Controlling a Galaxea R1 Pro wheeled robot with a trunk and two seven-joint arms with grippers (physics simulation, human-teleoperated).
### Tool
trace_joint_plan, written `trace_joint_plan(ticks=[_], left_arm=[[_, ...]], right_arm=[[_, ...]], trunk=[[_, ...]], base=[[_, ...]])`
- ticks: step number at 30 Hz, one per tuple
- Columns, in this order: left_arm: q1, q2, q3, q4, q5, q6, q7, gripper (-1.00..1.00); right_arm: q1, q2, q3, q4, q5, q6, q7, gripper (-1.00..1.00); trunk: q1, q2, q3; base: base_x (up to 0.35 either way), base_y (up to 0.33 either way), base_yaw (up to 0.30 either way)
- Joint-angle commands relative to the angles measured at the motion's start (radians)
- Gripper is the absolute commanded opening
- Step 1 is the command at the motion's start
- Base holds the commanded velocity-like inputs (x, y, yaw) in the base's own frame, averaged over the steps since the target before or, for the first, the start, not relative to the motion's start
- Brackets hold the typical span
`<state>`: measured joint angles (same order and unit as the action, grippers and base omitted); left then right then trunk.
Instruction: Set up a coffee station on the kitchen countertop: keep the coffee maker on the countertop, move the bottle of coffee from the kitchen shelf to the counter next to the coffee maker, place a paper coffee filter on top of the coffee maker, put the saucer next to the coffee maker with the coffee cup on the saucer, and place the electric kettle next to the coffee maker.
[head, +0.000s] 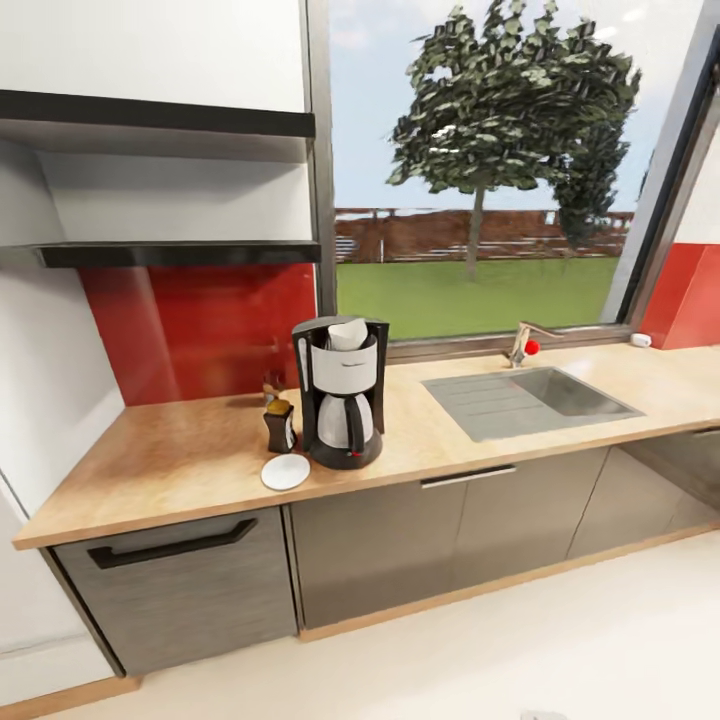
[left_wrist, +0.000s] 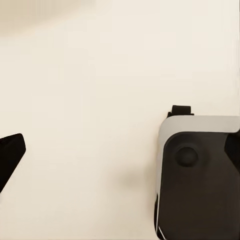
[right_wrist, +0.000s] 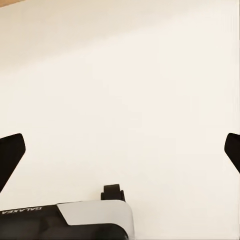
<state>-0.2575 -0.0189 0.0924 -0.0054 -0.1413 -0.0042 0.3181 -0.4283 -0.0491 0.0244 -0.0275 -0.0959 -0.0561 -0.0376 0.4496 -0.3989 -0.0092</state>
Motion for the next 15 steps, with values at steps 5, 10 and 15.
trace_joint_plan(ticks=[5,10,15], left_arm=[[0.000,-0.006,0.008,0.001,-0.011,0.000,0.003,1.00],[0.000,-0.011,0.007,0.003,-0.011,0.001,0.003,1.00],[0.000,-0.012,0.008,0.005,-0.011,0.000,0.003,1.00]], right_arm=[[0.012,-0.003,0.003,0.001,-0.010,-0.005,-0.001,1.00],[0.014,-0.004,0.003,0.001,-0.010,-0.005,-0.001,1.00],[0.014,-0.004,0.003,0.001,-0.010,-0.005,-0.001,1.00]], trunk=[[0.000,-0.001,-0.001],[0.000,-0.001,-0.001],[0.000,-0.001,-0.001]], base=[[0.000,0.000,-0.300],[0.005,0.000,-0.300],[0.136,-0.072,-0.300]])
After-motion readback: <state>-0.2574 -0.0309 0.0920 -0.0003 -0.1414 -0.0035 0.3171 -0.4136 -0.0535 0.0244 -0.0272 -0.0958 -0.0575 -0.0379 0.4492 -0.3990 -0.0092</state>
